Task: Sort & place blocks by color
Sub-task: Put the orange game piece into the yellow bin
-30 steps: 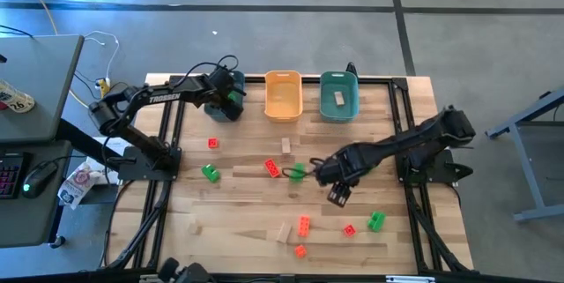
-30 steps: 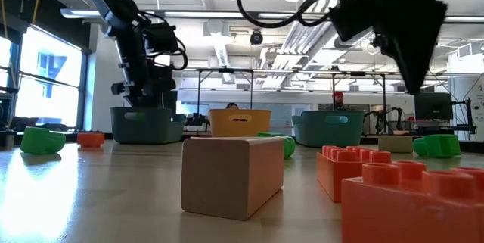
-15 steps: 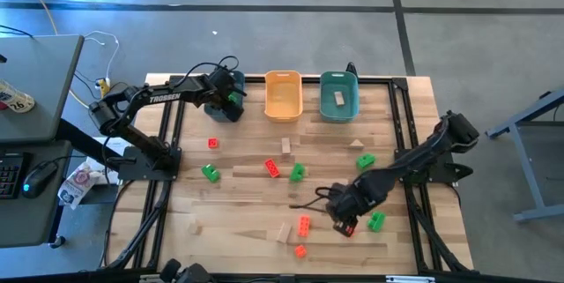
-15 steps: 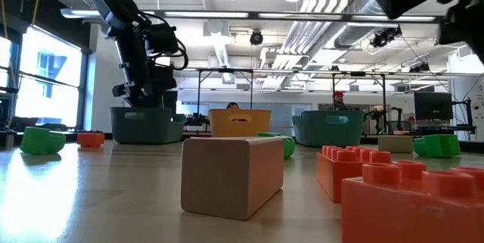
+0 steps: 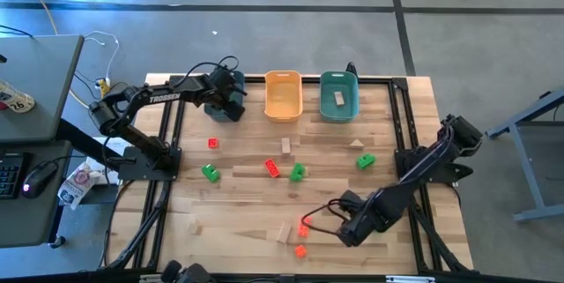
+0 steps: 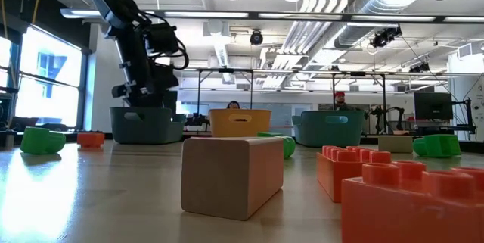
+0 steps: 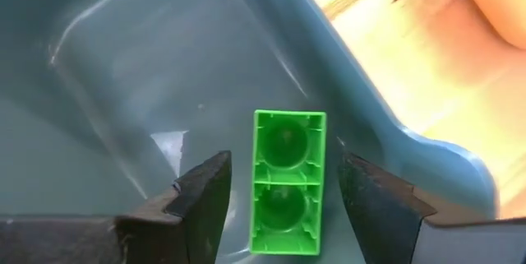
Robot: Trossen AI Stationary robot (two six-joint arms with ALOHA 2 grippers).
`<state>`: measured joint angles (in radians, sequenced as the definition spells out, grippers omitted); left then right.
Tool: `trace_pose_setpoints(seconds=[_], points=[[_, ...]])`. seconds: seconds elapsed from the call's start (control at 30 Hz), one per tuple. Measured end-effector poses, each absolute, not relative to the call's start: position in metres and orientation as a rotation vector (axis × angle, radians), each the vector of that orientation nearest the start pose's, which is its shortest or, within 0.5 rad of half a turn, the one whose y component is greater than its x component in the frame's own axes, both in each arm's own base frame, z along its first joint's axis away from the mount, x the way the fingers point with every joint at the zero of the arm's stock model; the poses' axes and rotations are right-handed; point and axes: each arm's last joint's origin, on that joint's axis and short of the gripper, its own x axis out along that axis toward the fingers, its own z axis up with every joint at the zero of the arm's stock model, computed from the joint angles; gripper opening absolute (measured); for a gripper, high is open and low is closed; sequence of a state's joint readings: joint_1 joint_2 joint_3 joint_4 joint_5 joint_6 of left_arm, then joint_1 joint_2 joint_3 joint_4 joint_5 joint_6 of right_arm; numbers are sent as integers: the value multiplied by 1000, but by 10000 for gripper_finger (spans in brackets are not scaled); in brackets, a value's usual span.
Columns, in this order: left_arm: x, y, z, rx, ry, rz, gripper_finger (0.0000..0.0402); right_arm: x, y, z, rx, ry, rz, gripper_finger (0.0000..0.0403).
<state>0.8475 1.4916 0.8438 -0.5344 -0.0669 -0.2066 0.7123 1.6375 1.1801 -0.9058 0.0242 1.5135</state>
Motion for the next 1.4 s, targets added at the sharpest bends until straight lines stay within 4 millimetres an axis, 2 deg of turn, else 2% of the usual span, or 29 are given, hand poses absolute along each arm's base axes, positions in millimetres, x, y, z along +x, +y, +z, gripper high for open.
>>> trace_pose_setpoints(seconds=[0.27, 0.47, 0.63, 0.87, 1.4], points=[[190, 198, 210, -632, 1044, 854, 209, 230, 202, 215, 796, 1353, -511, 199], [201, 181, 238, -577, 1018, 792, 208, 237, 208, 200, 790, 1364, -517, 199], [204, 165, 251, -542, 990, 752, 209, 241, 212, 185, 781, 1388, -562, 199], [206, 154, 260, -525, 959, 731, 208, 245, 216, 171, 776, 1418, -581, 199], [205, 154, 260, -524, 963, 732, 209, 251, 223, 145, 761, 1465, -606, 195]])
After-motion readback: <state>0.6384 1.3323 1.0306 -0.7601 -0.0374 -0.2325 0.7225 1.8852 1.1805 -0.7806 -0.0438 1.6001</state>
